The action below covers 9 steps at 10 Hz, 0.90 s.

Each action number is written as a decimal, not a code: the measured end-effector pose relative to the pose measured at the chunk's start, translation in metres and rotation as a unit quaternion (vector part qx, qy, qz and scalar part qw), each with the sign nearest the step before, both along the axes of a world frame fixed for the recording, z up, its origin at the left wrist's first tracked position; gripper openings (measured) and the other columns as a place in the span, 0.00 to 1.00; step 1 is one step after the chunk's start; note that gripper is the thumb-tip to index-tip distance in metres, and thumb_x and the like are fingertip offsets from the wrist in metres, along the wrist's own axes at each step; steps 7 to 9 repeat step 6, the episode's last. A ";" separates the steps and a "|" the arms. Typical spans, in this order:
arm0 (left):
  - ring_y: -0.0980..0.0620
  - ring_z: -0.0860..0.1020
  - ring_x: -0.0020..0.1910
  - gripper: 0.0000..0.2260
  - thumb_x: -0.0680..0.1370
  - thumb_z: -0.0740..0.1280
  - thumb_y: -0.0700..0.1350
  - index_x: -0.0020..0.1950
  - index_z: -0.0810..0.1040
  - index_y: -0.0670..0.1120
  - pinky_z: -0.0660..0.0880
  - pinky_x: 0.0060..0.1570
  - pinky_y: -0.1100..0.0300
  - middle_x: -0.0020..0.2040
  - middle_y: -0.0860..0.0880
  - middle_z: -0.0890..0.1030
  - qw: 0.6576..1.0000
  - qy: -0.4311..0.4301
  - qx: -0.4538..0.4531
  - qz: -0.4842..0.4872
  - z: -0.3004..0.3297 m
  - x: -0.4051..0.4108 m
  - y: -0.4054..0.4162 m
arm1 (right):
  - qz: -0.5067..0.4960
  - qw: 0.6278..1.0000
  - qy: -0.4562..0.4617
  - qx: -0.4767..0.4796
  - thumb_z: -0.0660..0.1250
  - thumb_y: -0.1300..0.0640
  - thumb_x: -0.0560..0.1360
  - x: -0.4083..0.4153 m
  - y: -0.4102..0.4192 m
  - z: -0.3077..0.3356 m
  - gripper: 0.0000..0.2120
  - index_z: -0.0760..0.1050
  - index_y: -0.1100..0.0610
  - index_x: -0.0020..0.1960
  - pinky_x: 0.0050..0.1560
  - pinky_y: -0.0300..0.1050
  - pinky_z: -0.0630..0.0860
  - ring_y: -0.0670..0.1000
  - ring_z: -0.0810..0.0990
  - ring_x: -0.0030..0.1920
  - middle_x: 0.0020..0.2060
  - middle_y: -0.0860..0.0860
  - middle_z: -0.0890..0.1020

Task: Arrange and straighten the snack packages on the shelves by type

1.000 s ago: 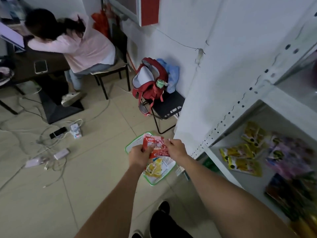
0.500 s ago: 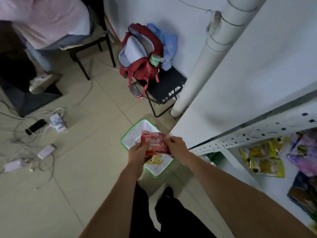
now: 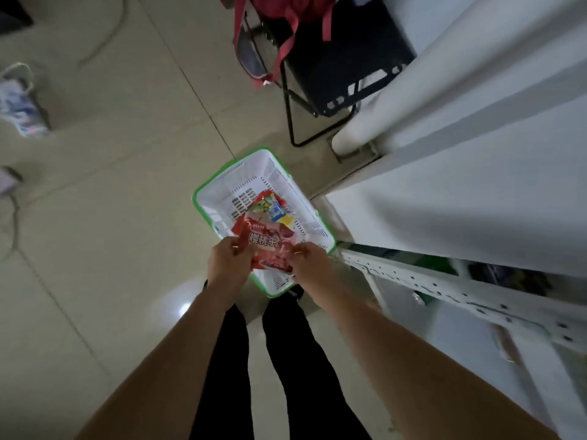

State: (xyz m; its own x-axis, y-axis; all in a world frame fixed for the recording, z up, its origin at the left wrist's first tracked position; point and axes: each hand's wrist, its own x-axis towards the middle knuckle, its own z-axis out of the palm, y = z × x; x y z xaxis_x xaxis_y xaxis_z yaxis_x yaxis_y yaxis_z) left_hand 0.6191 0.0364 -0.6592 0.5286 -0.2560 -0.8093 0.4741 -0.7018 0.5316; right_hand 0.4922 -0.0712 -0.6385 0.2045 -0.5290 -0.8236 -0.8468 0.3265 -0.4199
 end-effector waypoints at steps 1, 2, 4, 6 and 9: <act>0.43 0.86 0.46 0.03 0.78 0.73 0.48 0.51 0.82 0.51 0.84 0.51 0.42 0.44 0.48 0.87 0.999 -0.011 0.028 -0.016 -0.091 -0.006 -0.004 | 0.014 0.999 0.026 -0.025 0.69 0.52 0.80 0.000 -0.004 -0.084 0.08 0.80 0.55 0.56 0.60 0.56 0.81 0.58 0.84 0.54 0.52 0.55 0.85; 0.43 0.85 0.45 0.05 0.79 0.71 0.47 0.54 0.83 0.49 0.83 0.50 0.42 0.43 0.48 0.87 0.999 -0.007 0.046 -0.028 -0.166 -0.018 -0.003 | 0.035 0.996 0.045 -0.062 0.71 0.49 0.81 -0.004 -0.008 -0.171 0.12 0.82 0.57 0.58 0.56 0.52 0.80 0.55 0.84 0.53 0.52 0.54 0.85; 0.47 0.83 0.43 0.14 0.81 0.69 0.47 0.66 0.80 0.46 0.80 0.41 0.55 0.48 0.48 0.86 0.997 -0.016 0.064 -0.050 -0.260 -0.035 0.003 | 0.014 0.997 0.058 -0.052 0.70 0.50 0.81 -0.024 0.008 -0.282 0.12 0.81 0.58 0.58 0.59 0.55 0.80 0.56 0.84 0.54 0.51 0.55 0.86; 0.51 0.79 0.52 0.20 0.84 0.65 0.43 0.75 0.72 0.43 0.71 0.43 0.74 0.66 0.43 0.79 0.983 -0.040 0.092 -0.151 -0.264 -0.039 -0.010 | 0.001 0.997 0.078 -0.030 0.65 0.49 0.84 -0.021 0.001 -0.288 0.18 0.77 0.58 0.70 0.52 0.43 0.69 0.56 0.81 0.61 0.60 0.55 0.84; 0.51 0.79 0.52 0.20 0.84 0.65 0.43 0.75 0.72 0.43 0.71 0.43 0.74 0.66 0.43 0.79 0.983 -0.040 0.092 -0.151 -0.264 -0.039 -0.010 | 0.001 0.997 0.078 -0.030 0.65 0.49 0.84 -0.021 0.001 -0.288 0.18 0.77 0.58 0.70 0.52 0.43 0.69 0.56 0.81 0.61 0.60 0.55 0.84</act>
